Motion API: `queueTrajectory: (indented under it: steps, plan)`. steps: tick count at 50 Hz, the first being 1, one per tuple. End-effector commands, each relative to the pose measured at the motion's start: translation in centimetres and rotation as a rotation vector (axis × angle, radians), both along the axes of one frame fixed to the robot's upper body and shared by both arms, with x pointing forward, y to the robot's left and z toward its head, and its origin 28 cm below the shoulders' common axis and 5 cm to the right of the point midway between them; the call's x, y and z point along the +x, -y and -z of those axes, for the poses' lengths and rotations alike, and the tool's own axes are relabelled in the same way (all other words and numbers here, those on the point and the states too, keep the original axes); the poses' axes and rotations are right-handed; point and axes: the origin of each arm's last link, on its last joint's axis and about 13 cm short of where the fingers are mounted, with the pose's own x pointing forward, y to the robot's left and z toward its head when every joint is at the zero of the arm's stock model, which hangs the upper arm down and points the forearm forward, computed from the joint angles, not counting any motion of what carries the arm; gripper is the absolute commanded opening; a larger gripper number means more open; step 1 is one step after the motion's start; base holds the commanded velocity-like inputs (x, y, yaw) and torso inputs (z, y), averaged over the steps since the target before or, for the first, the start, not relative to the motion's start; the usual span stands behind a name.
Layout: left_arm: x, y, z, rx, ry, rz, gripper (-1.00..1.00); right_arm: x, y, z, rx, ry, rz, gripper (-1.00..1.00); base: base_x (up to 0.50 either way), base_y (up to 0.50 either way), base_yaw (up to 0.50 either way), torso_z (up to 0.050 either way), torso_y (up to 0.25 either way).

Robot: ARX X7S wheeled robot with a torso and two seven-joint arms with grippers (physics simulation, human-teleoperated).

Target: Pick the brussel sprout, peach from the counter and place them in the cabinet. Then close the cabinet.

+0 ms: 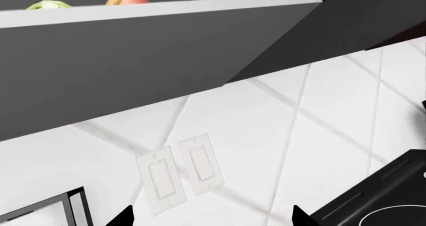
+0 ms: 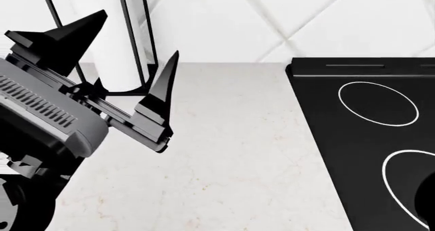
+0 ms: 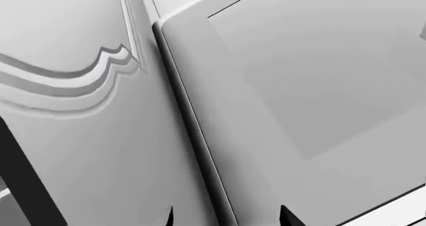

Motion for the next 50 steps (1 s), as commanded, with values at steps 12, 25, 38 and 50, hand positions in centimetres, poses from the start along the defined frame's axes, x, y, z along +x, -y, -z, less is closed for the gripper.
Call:
queueTrajectory:
  steps: [12,25,38,50]
  plan:
    - [0.0,0.0,0.1,-0.001,-0.001,0.0,1.0,1.5,-3.3,-3.1,-0.181,0.025,-0.196,1.0,0.01,0.0,0.01,0.008,0.0]
    - [-0.1,-0.1,0.0,-0.005,-0.001,0.001,1.0,2.0,-5.0,-3.9,-0.272,0.015,-0.199,1.0,0.0,0.0,0.0,0.003,0.0]
    - [-0.1,-0.1,-0.1,-0.009,0.003,0.002,1.0,2.8,-5.8,-4.4,-0.313,-0.006,-0.178,1.0,0.0,0.0,0.0,0.002,0.0]
    - [-0.2,-0.2,-0.1,-0.009,0.002,0.003,1.0,4.6,-6.8,-4.7,-0.367,-0.034,-0.143,1.0,0.0,0.0,0.0,0.003,0.0]
